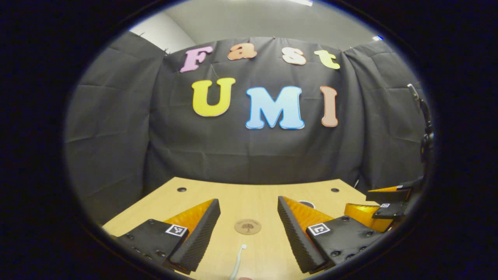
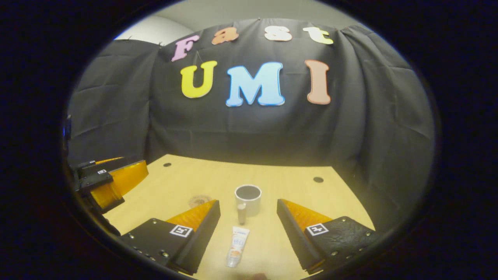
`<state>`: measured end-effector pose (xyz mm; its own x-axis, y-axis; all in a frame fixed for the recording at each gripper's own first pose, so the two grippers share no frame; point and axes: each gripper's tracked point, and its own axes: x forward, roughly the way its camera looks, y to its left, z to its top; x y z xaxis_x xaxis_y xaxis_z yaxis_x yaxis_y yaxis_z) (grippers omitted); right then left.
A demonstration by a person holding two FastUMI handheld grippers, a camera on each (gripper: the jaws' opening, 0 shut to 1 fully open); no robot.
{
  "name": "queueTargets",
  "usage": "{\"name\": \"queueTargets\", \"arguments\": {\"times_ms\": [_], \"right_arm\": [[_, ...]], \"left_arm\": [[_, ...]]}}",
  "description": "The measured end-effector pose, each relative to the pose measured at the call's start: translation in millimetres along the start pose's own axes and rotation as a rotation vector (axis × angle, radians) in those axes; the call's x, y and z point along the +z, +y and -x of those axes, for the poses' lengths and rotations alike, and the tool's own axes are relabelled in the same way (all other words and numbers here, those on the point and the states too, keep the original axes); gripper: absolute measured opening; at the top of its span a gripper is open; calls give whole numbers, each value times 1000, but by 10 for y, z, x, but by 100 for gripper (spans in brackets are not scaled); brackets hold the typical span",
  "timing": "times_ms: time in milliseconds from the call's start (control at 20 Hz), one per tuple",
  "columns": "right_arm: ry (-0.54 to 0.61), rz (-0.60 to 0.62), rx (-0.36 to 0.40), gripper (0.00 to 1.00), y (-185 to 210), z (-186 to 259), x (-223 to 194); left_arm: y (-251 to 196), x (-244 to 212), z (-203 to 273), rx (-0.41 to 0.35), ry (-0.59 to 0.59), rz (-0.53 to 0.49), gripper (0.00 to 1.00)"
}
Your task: Put the toothbrush and toothpaste on the desktop into the cup, then pick up the cup and place it on the coaster on the desktop.
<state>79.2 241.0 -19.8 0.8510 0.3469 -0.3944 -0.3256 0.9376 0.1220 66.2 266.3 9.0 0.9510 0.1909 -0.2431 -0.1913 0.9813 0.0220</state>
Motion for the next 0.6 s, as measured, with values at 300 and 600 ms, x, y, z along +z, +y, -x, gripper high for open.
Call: {"name": "queueTargets", "arguments": {"times_ms": [300, 600], "right_arm": [[232, -8, 22, 91, 91, -228, -493], [368, -47, 38, 91, 180, -376, -747]], "left_arm": [[-80, -626, -271, -57, 197, -9, 96], [-19, -1104, -449, -64, 372, 24, 96]]}}
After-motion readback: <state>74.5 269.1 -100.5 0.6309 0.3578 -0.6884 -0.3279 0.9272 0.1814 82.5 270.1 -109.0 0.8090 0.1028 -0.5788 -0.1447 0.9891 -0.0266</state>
